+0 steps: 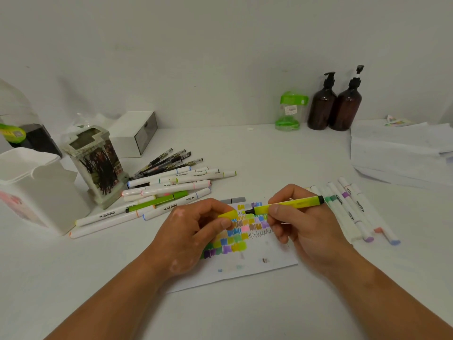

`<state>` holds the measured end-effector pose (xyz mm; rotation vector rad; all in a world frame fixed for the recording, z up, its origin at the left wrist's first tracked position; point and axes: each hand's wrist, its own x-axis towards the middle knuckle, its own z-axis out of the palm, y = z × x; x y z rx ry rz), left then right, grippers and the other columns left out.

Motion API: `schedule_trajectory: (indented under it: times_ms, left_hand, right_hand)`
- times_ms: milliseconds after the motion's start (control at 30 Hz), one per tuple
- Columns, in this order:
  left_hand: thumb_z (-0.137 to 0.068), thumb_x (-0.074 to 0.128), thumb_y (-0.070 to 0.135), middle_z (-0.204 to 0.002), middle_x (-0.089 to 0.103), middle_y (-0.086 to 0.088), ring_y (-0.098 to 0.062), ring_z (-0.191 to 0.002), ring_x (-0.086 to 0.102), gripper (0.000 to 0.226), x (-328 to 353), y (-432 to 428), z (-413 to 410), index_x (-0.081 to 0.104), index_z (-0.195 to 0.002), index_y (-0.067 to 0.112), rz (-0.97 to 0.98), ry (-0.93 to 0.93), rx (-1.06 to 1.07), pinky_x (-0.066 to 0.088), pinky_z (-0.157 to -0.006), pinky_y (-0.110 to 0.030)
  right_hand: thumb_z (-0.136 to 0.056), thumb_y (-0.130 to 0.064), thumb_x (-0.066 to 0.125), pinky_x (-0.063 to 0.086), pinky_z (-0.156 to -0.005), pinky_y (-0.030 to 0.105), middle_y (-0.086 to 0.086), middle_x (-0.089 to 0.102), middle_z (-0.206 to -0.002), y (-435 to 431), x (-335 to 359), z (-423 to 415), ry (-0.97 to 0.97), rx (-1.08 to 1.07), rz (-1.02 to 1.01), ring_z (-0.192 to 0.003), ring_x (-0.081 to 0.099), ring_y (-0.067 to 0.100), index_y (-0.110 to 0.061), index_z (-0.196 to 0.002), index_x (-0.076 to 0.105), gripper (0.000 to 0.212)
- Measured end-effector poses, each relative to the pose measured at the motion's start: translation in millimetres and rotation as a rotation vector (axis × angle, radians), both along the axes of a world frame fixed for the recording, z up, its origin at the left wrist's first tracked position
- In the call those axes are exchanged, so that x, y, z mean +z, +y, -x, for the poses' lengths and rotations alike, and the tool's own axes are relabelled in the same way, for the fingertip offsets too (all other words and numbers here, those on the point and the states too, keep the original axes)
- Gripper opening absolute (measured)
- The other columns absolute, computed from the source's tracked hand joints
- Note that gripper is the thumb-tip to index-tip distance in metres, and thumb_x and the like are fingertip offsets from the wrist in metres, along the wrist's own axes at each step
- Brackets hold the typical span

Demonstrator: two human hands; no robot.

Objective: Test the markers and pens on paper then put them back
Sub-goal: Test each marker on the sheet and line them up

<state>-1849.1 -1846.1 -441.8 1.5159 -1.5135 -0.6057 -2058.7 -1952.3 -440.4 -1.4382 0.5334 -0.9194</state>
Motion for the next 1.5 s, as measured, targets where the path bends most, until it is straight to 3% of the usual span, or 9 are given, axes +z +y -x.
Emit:
schedule_trajectory:
  times_ms: [100, 333, 500, 767, 1000, 1100, 1300, 1400, 1500]
  left_hand:
    - [-0.085, 0.061, 0.046, -0.089, 0.073, 0.018, -0.006, -0.088, 0.07, 0.018, 0.2, 0.7, 0.8, 0.068, -0.102, 0.047, -0.003, -0.004, -0.009, 0.055, -0.065, -0.014]
    - [-0.086, 0.062, 0.044, -0.088, 0.072, 0.018, -0.009, -0.081, 0.069, 0.017, 0.3, 1.4, 2.9, 0.072, -0.1, 0.045, 0.02, -0.025, -0.02, 0.053, -0.064, -0.014]
    - [-0.085, 0.062, 0.039, -0.073, 0.071, 0.015, -0.005, -0.065, 0.067, 0.018, 3.8, 2.1, 3.5, 0.073, -0.1, 0.039, 0.056, 0.033, -0.03, 0.051, -0.061, -0.013]
    - [-0.085, 0.063, 0.04, -0.081, 0.074, 0.013, -0.007, -0.072, 0.069, 0.019, 3.9, 2.7, 1.7, 0.075, -0.1, 0.04, 0.039, 0.034, -0.018, 0.052, -0.062, -0.014]
    - [-0.091, 0.068, 0.026, -0.087, 0.07, 0.021, -0.004, -0.08, 0.066, 0.019, 5.8, 1.7, -10.5, 0.075, -0.104, 0.037, 0.012, -0.079, 0.03, 0.049, -0.064, -0.011]
    - [-0.092, 0.07, 0.023, -0.088, 0.069, 0.017, -0.006, -0.079, 0.065, 0.02, 2.8, 1.2, -6.9, 0.075, -0.103, 0.038, -0.017, -0.142, 0.011, 0.047, -0.065, -0.01]
    - [-0.09, 0.071, 0.028, -0.085, 0.069, 0.014, -0.012, -0.082, 0.065, 0.02, -2.8, -1.2, -0.8, 0.072, -0.109, 0.037, 0.014, -0.207, 0.005, 0.05, -0.069, -0.016]
    - [-0.091, 0.069, 0.029, -0.094, 0.068, 0.018, -0.005, -0.09, 0.061, 0.018, -5.3, -5.9, -9.4, 0.072, -0.109, 0.031, 0.105, -0.389, 0.173, 0.047, -0.078, -0.015]
    - [-0.095, 0.065, 0.022, -0.115, 0.067, 0.01, -0.006, -0.105, 0.055, 0.023, -9.6, -17.4, -20.4, 0.071, -0.117, 0.025, 0.101, -0.555, 0.348, 0.036, -0.092, -0.015]
  right_hand:
    - [-0.074, -0.03, 0.074, 0.046, -0.046, 0.025, 0.013, 0.069, -0.069, 1.6, -2.0, -1.6, 0.041, 0.017, 0.035, -0.053, 0.059, 0.019, -0.022, -0.081, 0.072, 0.011]
    - [-0.079, -0.033, 0.075, 0.05, -0.051, 0.027, 0.009, 0.071, -0.069, 8.0, -0.7, -3.7, 0.129, 0.031, 0.134, -0.055, 0.062, 0.019, -0.023, -0.087, 0.074, 0.012]
    - [-0.081, -0.025, 0.076, 0.054, -0.058, 0.026, 0.015, 0.075, -0.077, 11.1, 5.4, -5.1, 0.089, 0.055, 0.065, -0.063, 0.068, 0.02, -0.02, -0.086, 0.076, 0.007]
    - [-0.083, -0.018, 0.075, 0.055, -0.059, 0.028, 0.015, 0.075, -0.079, 12.1, 4.4, -4.5, 0.098, 0.086, 0.033, -0.065, 0.069, 0.02, -0.019, -0.088, 0.077, 0.005]
    - [-0.08, -0.039, 0.07, 0.05, -0.055, 0.026, 0.01, 0.076, -0.089, -1.3, 12.4, 9.6, 0.197, 0.322, -0.031, -0.07, 0.064, 0.018, -0.015, -0.1, 0.078, 0.032]
    - [-0.071, -0.043, 0.079, 0.052, -0.064, 0.021, 0.007, 0.078, -0.078, 1.9, 9.4, 6.2, 0.398, 0.213, 0.137, -0.069, 0.072, 0.016, -0.023, -0.086, 0.076, 0.025]
    - [-0.075, -0.031, 0.08, 0.041, -0.055, 0.008, -0.016, 0.07, -0.068, 10.4, 2.8, -4.0, 0.599, 0.086, 0.402, -0.047, 0.056, 0.0, -0.041, -0.084, 0.075, 0.014]
    - [-0.074, -0.031, 0.08, 0.04, -0.052, 0.008, -0.024, 0.068, -0.067, -1.4, 6.4, 3.9, 0.707, -0.176, 0.485, -0.05, 0.055, 0.0, -0.04, -0.077, 0.073, 0.012]
    - [-0.078, -0.034, 0.076, 0.041, -0.054, 0.012, -0.016, 0.069, -0.071, -20.3, 10.3, 17.0, 0.941, -0.438, 0.47, -0.064, 0.061, 0.001, -0.035, -0.088, 0.075, 0.009]
